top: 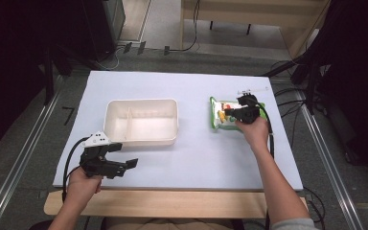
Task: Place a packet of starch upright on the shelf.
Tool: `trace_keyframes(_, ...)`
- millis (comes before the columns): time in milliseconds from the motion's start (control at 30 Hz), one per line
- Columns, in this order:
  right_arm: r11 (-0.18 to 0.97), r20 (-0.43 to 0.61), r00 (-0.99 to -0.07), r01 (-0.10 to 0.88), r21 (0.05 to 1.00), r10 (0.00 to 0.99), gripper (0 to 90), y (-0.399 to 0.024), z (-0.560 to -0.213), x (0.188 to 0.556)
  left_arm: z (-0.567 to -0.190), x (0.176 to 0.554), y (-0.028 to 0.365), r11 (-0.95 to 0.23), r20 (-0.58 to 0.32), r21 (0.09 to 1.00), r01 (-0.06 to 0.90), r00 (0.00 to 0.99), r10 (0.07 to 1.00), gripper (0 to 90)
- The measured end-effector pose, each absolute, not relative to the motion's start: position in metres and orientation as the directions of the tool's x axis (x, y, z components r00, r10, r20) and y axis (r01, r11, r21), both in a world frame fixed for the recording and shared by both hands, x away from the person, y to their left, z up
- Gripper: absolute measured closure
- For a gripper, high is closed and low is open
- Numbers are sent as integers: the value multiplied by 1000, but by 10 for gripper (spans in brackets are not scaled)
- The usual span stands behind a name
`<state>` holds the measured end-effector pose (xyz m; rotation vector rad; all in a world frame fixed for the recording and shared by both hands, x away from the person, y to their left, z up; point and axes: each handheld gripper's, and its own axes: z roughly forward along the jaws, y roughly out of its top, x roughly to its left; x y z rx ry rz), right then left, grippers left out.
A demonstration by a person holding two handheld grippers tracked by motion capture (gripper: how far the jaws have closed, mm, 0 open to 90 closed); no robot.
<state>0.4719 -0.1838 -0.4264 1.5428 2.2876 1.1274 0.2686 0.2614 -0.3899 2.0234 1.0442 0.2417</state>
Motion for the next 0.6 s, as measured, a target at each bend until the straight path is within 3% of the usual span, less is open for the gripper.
trace_keyframes(267,193,239,-425,751,631,873,900,-162,-420,524,-392,263,264,-307,-194,742,596,629,753,147)
trace_keyframes(600,165,235,-339,822,545,911,900,-152,-446,568,-393,254,274,-284,-193,743,606,600,776,147)
